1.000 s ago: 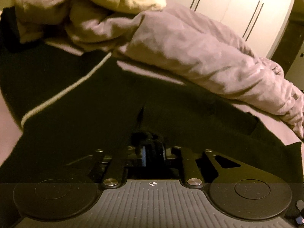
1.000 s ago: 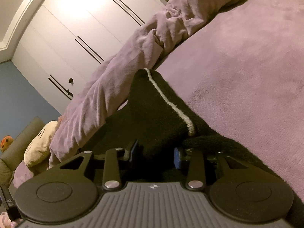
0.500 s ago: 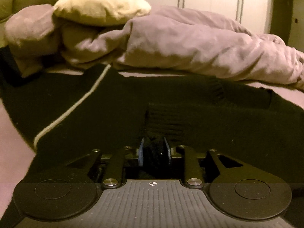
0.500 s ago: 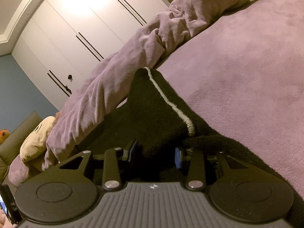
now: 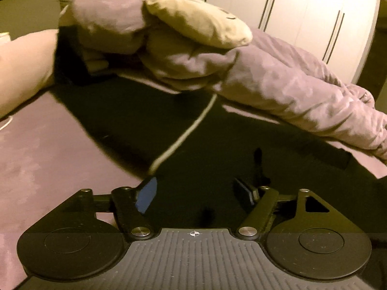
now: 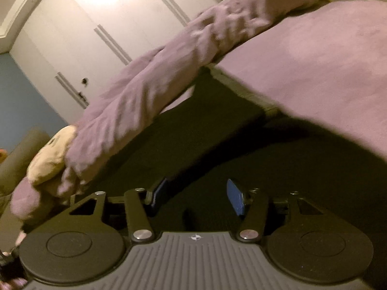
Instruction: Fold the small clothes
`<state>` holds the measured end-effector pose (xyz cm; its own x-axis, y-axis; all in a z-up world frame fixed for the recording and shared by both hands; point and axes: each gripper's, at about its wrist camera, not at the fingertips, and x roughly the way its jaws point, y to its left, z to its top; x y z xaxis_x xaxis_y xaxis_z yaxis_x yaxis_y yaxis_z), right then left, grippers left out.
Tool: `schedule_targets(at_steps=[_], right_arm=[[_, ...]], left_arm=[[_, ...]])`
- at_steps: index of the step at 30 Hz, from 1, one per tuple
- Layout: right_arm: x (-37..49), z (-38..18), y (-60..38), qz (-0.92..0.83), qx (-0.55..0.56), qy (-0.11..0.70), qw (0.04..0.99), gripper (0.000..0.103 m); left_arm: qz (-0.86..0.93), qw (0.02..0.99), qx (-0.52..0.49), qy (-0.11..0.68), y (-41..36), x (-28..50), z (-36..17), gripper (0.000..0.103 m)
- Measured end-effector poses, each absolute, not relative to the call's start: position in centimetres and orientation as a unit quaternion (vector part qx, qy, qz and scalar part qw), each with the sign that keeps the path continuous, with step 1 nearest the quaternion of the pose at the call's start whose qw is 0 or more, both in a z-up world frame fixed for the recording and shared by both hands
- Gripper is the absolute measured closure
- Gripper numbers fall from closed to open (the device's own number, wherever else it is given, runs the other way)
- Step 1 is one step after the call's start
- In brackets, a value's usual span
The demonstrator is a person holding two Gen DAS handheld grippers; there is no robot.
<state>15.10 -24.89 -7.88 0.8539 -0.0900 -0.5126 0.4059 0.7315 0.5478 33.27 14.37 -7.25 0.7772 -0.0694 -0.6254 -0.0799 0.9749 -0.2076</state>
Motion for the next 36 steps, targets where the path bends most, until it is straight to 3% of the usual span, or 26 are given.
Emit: schedule_targets(at_steps=[3, 4, 8, 12, 16, 19, 26, 30, 31, 32, 33, 36], right_arm=[[18.4, -7.2, -21.4, -0.113, 0.316, 0.234, 0.912, 0.079], [20.0, -7.0, -20.0, -0.106, 0.308, 0.23, 0.917, 0.08], [26.3, -7.6, -16.2, -0.07, 0.325, 0.227, 0.915, 0.079], [30.4, -11.3, -12.5, -0.016, 0.302, 0.237, 0.923, 0.07], [29.7, -13.7, -13.1, 0.004, 0.327, 0.215, 0.92, 0.07], [29.1, -14.9, -14.2, 0.024, 0.366, 0.199, 0.909, 0.071], [29.5, -15.8, -14.5, 0.046, 0.376, 0.179, 0.908, 0.07], [29.3, -16.0, -14.8, 0.054, 0.384, 0.173, 0.905, 0.07], [29.3, -16.1, -14.8, 0.056, 0.386, 0.171, 0.905, 0.07], [29.3, -16.1, -14.8, 0.057, 0.387, 0.171, 0.904, 0.07], [29.4, -16.1, -14.8, 0.058, 0.388, 0.17, 0.904, 0.07], [29.5, -16.4, -15.0, 0.064, 0.394, 0.167, 0.901, 0.07]], left_arm=[[0.004, 0.932, -0.116, 0.343, 15.9, 33.1, -7.3, 0.022], [0.003, 0.932, -0.116, 0.345, 16.4, 33.1, -7.2, 0.02], [0.021, 0.937, -0.123, 0.325, 19.7, 34.2, -6.3, 0.008], [0.078, 0.941, -0.124, 0.306, 24.6, 36.9, -6.1, 0.008], [0.13, 0.935, -0.158, 0.289, 30.9, 41.2, -7.2, 0.008], [0.148, 0.92, -0.198, 0.303, 35.0, 45.1, -8.6, 0.009], [0.184, 0.911, -0.235, 0.284, 39.4, 49.3, -11.1, 0.026], [0.195, 0.911, -0.23, 0.281, 39.7, 50.8, -11.2, 0.027], [0.195, 0.911, -0.23, 0.28, 39.7, 50.9, -11.1, 0.042], [0.19, 0.912, -0.229, 0.281, 39.6, 51.0, -10.9, 0.081], [0.173, 0.914, -0.232, 0.286, 39.2, 50.8, -10.5, 0.089], [0.128, 0.935, -0.209, 0.256, 36.7, 49.0, -7.7, 0.09]])
